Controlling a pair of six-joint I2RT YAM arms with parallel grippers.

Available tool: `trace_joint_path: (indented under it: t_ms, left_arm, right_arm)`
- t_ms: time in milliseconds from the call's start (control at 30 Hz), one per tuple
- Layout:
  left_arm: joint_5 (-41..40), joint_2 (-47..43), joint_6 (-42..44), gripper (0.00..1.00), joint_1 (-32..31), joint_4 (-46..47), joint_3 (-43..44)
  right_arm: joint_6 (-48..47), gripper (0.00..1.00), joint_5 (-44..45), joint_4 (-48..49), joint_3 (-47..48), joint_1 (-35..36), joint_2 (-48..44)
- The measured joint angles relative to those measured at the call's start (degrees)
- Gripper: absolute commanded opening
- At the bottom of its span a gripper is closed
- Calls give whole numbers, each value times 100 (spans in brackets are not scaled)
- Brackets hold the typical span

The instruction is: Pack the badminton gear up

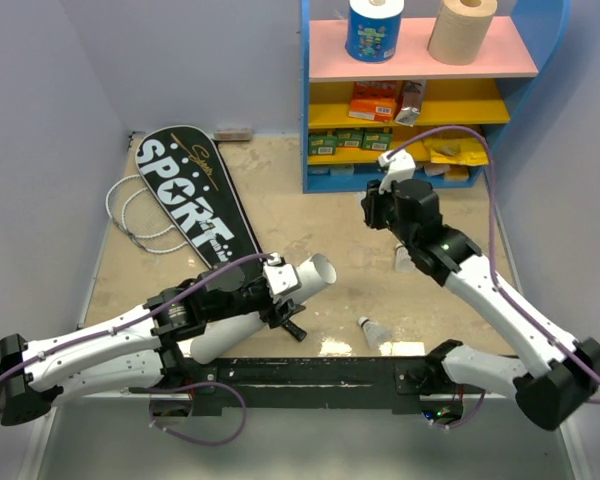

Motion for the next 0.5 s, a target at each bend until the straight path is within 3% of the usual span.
trace_joint_path:
  t_ms: [200,500]
  left_arm:
    - [-284,595,-247,0,2,487,103]
    - [-509,933,-710,0,170,1572,105]
  right_arm:
    - [354,29,-914,-92,9,-2,-1008]
    - [879,30,-2361,-125,212,-2,-1163]
